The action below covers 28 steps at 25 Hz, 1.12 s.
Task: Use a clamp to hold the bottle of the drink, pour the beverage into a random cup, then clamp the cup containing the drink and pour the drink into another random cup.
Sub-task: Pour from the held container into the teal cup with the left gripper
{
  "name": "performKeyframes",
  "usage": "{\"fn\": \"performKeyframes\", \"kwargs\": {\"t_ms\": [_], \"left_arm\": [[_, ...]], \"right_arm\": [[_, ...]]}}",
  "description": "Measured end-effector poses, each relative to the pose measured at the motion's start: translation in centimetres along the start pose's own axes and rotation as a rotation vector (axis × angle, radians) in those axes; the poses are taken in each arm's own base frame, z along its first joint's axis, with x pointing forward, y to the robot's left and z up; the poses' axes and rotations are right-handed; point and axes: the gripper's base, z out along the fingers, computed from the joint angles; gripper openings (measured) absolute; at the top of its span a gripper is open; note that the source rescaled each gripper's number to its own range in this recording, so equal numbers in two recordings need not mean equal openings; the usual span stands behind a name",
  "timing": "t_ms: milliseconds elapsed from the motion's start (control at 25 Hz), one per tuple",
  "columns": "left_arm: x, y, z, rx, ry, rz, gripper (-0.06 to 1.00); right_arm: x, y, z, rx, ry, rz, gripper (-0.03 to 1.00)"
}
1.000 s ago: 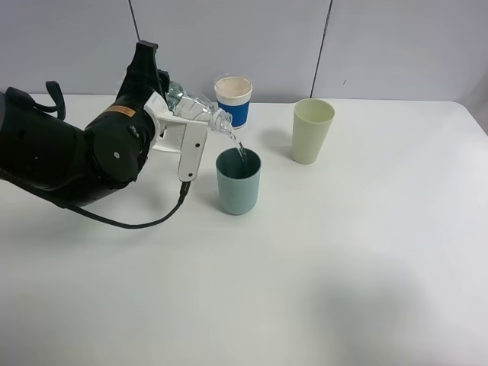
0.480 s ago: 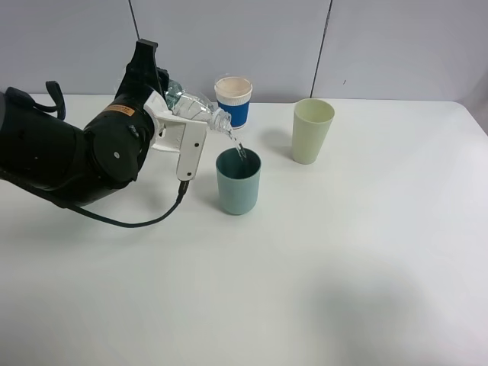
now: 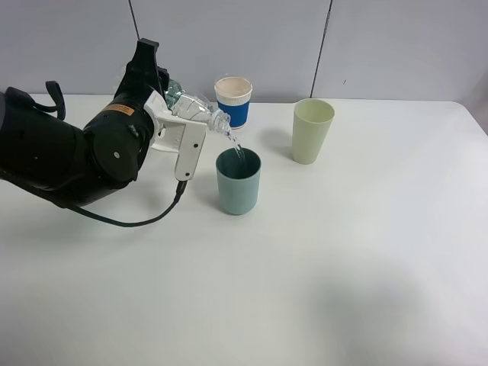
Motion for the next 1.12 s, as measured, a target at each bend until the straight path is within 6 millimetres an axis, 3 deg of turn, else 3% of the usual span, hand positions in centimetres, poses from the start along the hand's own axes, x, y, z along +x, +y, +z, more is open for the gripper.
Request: {"fn": "performKeyframes", "kwargs": {"t_ms": [1120], "left_arm": [[0.19,0.18,0.00,-0.020,0.021,0.050,0.00]], "right_arm": [[0.00,0.00,0.00,0.000,0.000,0.000,0.52]]}}
